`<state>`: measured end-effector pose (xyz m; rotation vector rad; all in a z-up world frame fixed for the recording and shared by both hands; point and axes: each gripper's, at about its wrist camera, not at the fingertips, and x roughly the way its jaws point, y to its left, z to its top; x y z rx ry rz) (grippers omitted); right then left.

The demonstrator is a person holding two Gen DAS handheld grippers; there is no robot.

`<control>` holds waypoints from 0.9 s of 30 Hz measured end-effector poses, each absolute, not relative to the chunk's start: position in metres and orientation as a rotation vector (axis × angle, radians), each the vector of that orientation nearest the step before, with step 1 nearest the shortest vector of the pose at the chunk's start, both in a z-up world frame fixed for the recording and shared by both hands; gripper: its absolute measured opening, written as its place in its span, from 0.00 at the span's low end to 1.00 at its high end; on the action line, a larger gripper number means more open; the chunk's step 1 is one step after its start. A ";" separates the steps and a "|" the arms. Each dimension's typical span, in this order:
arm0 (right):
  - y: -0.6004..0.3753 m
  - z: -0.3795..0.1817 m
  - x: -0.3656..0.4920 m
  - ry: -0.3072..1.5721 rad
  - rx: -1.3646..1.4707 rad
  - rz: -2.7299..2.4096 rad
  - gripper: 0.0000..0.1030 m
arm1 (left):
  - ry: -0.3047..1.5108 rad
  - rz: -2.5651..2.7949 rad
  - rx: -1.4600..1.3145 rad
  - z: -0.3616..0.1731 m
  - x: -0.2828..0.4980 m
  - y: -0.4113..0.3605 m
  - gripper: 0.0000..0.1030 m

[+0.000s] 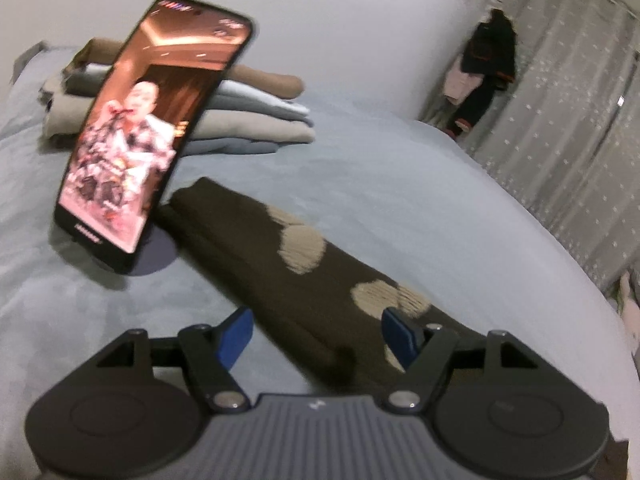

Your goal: Fold clothes

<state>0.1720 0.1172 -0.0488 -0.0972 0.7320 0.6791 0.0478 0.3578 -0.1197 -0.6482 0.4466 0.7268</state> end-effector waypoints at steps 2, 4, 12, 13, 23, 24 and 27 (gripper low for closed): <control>0.137 -0.048 0.169 0.717 -0.111 0.732 0.42 | 0.456 0.708 -0.635 -0.120 0.052 0.353 0.61; 0.159 -0.047 0.166 0.698 -0.140 0.784 0.42 | 0.488 0.694 -0.677 -0.125 0.057 0.356 0.47; 0.194 -0.044 0.165 0.688 -0.165 0.886 0.41 | 0.466 0.660 -0.943 -0.140 0.049 0.382 0.47; 0.193 -0.044 0.165 0.689 -0.164 0.891 0.41 | 0.461 0.658 -0.973 -0.141 0.047 0.383 0.47; 0.191 -0.045 0.165 0.697 -0.159 0.891 0.41 | 0.474 0.586 -1.159 -0.151 0.045 0.384 0.56; 0.192 -0.045 0.165 0.696 -0.161 0.892 0.41 | 0.472 0.577 -1.175 -0.153 0.045 0.386 0.59; 0.191 -0.044 0.165 0.697 -0.162 0.894 0.41 | 0.450 0.568 -1.239 -0.159 0.047 0.395 0.60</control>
